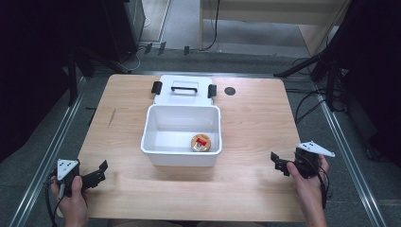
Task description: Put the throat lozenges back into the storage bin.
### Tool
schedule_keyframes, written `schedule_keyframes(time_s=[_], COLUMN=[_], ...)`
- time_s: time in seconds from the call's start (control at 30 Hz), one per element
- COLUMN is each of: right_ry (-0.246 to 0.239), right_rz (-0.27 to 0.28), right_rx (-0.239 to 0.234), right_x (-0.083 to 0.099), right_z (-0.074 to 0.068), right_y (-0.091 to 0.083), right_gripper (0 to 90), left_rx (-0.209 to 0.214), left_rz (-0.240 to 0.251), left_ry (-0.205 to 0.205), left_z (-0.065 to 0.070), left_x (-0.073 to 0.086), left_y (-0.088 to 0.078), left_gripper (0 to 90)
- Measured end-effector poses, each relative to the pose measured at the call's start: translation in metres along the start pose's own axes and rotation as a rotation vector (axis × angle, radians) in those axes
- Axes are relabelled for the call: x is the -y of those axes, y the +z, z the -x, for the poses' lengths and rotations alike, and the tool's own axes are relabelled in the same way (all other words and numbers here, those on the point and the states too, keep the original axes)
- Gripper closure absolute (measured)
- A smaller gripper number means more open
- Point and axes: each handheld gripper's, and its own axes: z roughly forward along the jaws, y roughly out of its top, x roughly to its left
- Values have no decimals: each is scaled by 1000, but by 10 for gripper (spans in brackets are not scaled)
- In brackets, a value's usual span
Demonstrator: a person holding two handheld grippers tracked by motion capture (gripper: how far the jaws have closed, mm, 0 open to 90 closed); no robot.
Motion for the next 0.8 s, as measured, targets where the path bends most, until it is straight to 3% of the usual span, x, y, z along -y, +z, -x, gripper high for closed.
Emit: schedule_keyframes(time_s=[0.27,0.8], right_ry=[31,59], right_rz=[28,59], right_rx=[25,51], right_x=[27,62], right_z=[19,38], right_y=[-12,-43], right_gripper=[19,20], left_rx=[0,-3], left_rz=[-2,-1], left_ry=[0,0], left_z=[0,0], left_x=[0,0], left_y=[0,0], left_gripper=[0,0])
